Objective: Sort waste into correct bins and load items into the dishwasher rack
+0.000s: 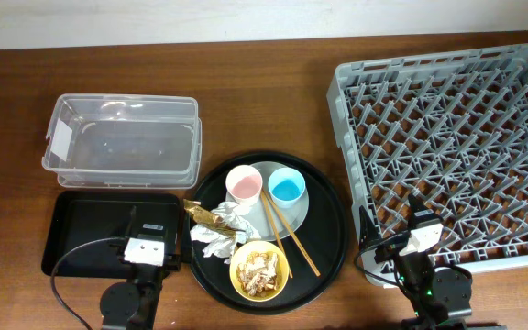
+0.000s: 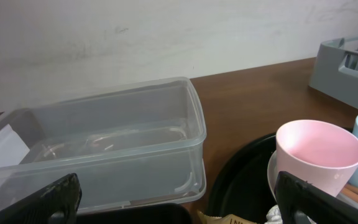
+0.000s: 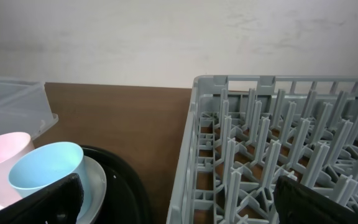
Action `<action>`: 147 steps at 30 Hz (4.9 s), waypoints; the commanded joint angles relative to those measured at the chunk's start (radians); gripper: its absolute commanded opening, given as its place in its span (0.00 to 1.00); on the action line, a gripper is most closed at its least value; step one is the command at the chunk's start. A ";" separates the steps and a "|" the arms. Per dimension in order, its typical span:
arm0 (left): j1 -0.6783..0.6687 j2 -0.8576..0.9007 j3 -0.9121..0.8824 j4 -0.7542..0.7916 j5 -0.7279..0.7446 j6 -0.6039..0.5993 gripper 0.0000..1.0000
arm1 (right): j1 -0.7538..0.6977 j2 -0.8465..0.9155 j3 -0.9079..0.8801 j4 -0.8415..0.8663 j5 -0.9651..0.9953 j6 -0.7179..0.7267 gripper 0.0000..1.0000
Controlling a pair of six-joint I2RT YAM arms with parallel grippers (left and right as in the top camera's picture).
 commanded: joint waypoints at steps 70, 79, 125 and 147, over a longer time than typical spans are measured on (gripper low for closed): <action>-0.172 1.318 0.952 -0.934 0.213 -0.571 0.94 | 0.007 -0.006 -0.005 -0.006 0.002 -0.003 0.99; -0.172 1.319 0.922 -0.748 0.093 -0.599 0.99 | 0.007 -0.006 -0.005 -0.006 0.002 -0.003 0.98; -0.161 1.490 0.783 -0.516 0.124 -1.226 0.13 | 0.007 -0.006 -0.005 -0.006 0.002 -0.003 0.99; 0.135 1.129 1.092 -0.547 0.121 -0.792 0.00 | 0.007 -0.006 -0.005 -0.006 0.002 -0.003 0.99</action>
